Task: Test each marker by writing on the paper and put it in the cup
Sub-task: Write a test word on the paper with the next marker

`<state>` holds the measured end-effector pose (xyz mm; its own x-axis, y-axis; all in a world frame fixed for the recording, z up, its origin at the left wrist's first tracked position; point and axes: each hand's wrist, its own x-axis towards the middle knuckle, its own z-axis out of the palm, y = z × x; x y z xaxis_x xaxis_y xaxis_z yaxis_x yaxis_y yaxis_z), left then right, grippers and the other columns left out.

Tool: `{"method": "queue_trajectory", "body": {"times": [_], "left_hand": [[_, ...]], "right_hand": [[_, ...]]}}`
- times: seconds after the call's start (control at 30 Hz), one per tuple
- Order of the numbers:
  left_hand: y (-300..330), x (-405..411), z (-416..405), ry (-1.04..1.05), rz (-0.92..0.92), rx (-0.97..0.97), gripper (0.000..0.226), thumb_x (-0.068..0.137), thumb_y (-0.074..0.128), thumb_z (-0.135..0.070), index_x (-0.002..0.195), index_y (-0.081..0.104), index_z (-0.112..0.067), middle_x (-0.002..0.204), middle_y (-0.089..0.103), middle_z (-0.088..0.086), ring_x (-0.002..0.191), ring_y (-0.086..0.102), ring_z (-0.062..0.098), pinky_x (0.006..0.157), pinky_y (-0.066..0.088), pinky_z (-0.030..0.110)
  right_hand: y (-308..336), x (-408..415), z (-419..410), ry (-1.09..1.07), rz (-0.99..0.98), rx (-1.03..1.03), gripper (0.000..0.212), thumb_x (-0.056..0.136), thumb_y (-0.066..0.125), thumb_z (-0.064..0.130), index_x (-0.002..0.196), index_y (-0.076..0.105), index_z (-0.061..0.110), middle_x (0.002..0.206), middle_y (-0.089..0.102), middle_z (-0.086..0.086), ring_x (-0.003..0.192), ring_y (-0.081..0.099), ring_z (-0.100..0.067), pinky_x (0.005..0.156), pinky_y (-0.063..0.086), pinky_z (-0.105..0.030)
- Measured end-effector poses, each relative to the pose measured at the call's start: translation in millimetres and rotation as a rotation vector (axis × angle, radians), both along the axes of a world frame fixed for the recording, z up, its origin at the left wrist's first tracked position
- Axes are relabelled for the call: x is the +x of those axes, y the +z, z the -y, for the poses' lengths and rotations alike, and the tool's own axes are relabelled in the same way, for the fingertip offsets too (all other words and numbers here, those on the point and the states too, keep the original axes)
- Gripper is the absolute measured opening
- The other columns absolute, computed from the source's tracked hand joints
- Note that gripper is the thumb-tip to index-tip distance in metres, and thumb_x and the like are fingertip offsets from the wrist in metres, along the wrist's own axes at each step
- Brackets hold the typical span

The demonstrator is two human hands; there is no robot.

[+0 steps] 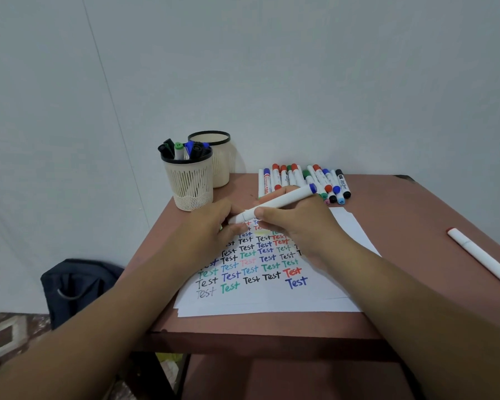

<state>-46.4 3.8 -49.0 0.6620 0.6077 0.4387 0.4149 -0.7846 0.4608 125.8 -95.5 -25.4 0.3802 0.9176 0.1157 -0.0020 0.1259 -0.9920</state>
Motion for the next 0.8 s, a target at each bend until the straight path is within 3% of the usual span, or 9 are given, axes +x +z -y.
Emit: {"method": "queue_trajectory", "body": {"times": [0.17,0.33,0.4,0.47,0.57,0.67,0.8], "left_hand": [[2.3,-0.4,-3.8,-0.042,-0.248,-0.017,0.052,0.079,0.055,-0.077,0.12,0.056,-0.045,0.101,0.059,-0.017,0.09,0.054,0.004,0.076,0.048,0.026],[14.5,2.8,-5.2,-0.073,-0.455,0.013,0.061,0.083,0.05,-0.077,0.129,0.061,-0.038,0.117,0.054,-0.021,0.105,0.048,0.0,0.09,0.042,0.024],[25.7,8.1,-3.7,-0.072,-0.619,-0.01,0.055,0.083,0.049,-0.079,0.125,0.057,-0.043,0.117,0.051,-0.022,0.105,0.047,0.001,0.09,0.042,0.026],[36.3,18.8,1.8,-0.06,-0.698,0.037,0.052,0.08,0.043,-0.085,0.103,0.056,-0.04,0.102,0.05,-0.018,0.093,0.05,0.004,0.08,0.045,0.028],[44.3,41.7,18.7,-0.026,-0.703,0.197,0.066,0.077,0.029,-0.09,0.092,0.056,-0.032,0.096,0.05,-0.014,0.083,0.051,0.006,0.074,0.051,0.03],[38.1,70.0,34.4,-0.096,-0.624,0.266,0.072,0.081,0.025,-0.087,0.117,0.056,-0.034,0.119,0.055,-0.012,0.1,0.051,0.005,0.081,0.047,0.026],[26.0,113.5,57.8,-0.267,-0.471,0.103,0.065,0.089,0.042,-0.075,0.142,0.044,-0.039,0.148,0.043,-0.015,0.129,0.039,0.004,0.099,0.035,0.025]], "right_hand": [[6.9,20.5,13.2,-0.117,-0.17,-0.021,0.017,0.096,0.069,0.003,0.11,0.06,0.006,0.102,0.076,-0.016,0.093,0.078,-0.027,0.084,0.064,-0.046],[7.7,51.2,38.6,-0.206,-0.045,-0.2,0.02,0.103,0.063,0.024,0.121,0.06,0.015,0.092,0.074,-0.012,0.08,0.078,-0.029,0.077,0.065,-0.051],[6.8,60.5,49.3,-0.203,0.024,-0.243,0.018,0.105,0.06,0.026,0.119,0.063,0.016,0.085,0.073,-0.008,0.078,0.077,-0.03,0.076,0.065,-0.053],[5.5,70.8,58.4,-0.224,0.13,-0.264,0.016,0.104,0.06,0.027,0.11,0.067,0.014,0.07,0.07,-0.001,0.07,0.074,-0.028,0.074,0.064,-0.054],[7.5,86.0,72.1,-0.266,0.402,-0.317,0.032,0.103,0.06,0.036,0.09,0.067,0.008,0.066,0.06,-0.003,0.065,0.063,-0.028,0.071,0.058,-0.05],[11.0,101.0,85.3,-0.307,0.631,-0.384,0.043,0.102,0.057,0.04,0.083,0.06,0.001,0.07,0.053,-0.006,0.06,0.051,-0.02,0.062,0.042,-0.034],[18.3,126.1,108.6,-0.431,0.856,-0.472,0.041,0.103,0.052,0.031,0.067,0.049,0.013,0.062,0.046,0.0,0.053,0.042,-0.016,0.047,0.027,-0.025]]}}
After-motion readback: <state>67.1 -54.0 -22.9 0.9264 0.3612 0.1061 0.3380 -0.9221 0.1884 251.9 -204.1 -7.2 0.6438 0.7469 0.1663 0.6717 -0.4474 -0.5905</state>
